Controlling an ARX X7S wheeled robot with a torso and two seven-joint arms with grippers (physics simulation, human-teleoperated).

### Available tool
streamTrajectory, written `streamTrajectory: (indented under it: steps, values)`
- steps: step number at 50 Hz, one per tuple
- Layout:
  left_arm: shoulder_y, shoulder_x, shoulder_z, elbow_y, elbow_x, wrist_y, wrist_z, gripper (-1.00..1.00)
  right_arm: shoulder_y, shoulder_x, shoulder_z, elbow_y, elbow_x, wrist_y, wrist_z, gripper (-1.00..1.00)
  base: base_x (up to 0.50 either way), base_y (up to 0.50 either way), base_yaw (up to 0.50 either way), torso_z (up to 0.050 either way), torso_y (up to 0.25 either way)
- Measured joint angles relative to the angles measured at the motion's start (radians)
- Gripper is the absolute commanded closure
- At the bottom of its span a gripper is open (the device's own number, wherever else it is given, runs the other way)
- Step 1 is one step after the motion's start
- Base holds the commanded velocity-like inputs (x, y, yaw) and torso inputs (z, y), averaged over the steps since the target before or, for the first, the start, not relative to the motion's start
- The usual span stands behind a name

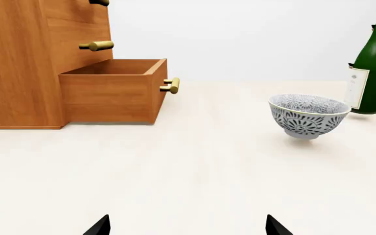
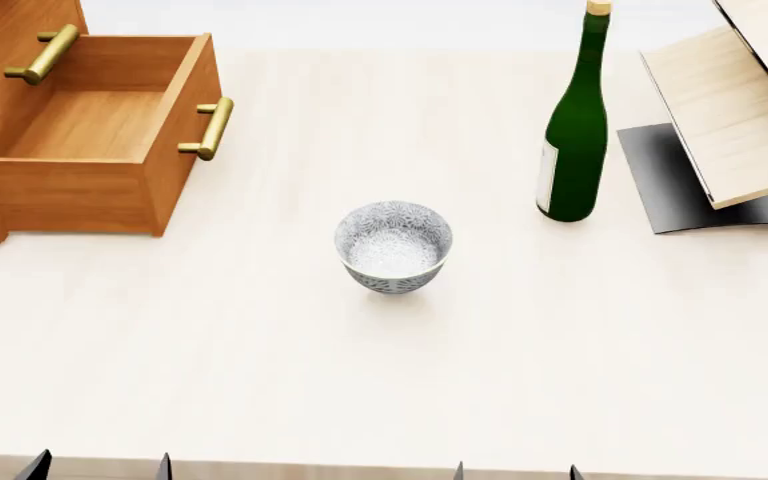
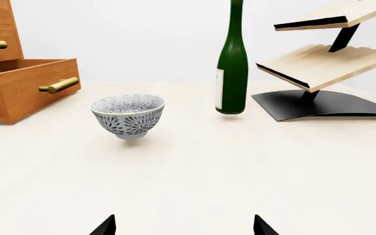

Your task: Close the bottom drawer of the cabinet.

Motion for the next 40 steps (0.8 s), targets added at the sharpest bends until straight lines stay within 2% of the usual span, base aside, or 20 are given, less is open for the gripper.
streamTrajectory:
  steps: [28,33,40]
  values:
    - [0.002,-0.057,0.071,0.021,-0.005,0.015,-0.09,-1.0,-0.001,0.052,-0.076,-0.006,0.04,-0.002,0.071,-1.0,0.0,0.0,0.0,0.0,0.0]
    - [0.007,-0.072,0.087,0.087,0.062,0.004,-0.134,-1.0,-0.009,0.065,-0.085,-0.118,0.058,0.079,0.079,-1.0,0.0,0.0,0.0,0.0,0.0]
    - [0.003,-0.086,0.081,0.252,0.111,-0.09,-0.161,-1.0,-0.004,0.085,-0.09,-0.347,0.078,0.248,0.105,-1.0,0.0,0.0,0.0,0.0,0.0]
